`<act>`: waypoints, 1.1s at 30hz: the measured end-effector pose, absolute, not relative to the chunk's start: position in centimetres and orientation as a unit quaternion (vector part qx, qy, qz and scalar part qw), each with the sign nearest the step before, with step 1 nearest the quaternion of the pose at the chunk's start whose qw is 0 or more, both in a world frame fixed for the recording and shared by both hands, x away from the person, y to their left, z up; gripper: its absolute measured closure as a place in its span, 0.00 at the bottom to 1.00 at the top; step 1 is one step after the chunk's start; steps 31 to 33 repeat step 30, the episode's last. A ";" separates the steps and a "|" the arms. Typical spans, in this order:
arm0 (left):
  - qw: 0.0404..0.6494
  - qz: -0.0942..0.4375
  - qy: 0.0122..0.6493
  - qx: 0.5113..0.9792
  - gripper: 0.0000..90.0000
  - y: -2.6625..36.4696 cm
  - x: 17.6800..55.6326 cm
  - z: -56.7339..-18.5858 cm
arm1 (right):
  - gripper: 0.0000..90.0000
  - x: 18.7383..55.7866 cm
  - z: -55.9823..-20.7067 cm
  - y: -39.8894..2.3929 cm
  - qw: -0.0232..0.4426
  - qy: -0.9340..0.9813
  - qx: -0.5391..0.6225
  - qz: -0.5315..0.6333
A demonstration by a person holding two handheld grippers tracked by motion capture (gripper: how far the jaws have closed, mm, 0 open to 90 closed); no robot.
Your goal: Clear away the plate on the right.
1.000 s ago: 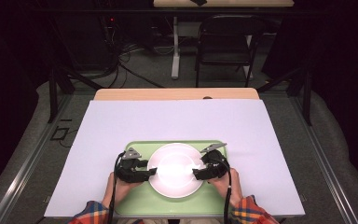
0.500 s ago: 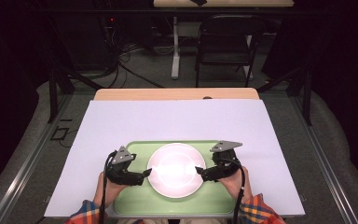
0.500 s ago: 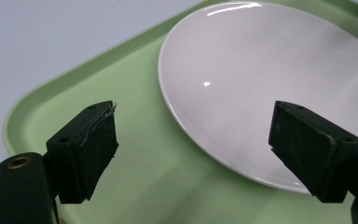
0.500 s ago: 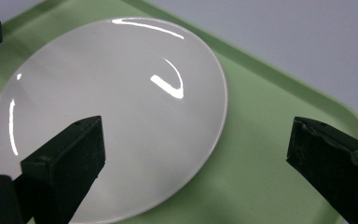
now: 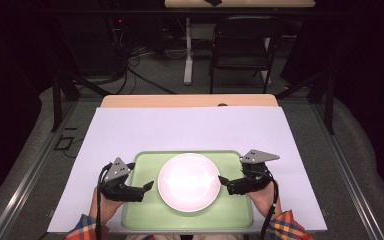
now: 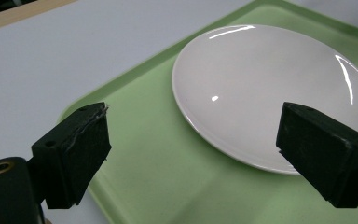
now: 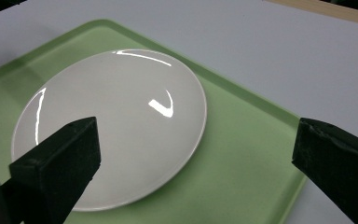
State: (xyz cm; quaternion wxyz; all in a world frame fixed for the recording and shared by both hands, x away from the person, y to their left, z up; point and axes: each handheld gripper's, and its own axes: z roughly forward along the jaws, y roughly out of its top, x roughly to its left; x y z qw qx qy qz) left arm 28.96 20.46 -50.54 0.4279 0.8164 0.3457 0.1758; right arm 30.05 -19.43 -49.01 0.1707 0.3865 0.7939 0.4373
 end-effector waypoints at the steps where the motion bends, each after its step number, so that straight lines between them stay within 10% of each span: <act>1: 0.428 0.179 0.345 0.816 0.09 20.6 28.9 -50.5 | 0.00 30.0 -48.9 -19.6 0.173 0.795 0.384 0.437; 33: 0.435 0.190 0.423 0.772 0.00 28.3 26.2 -51.0 | 0.00 24.4 -49.6 -27.0 0.209 0.749 0.436 0.453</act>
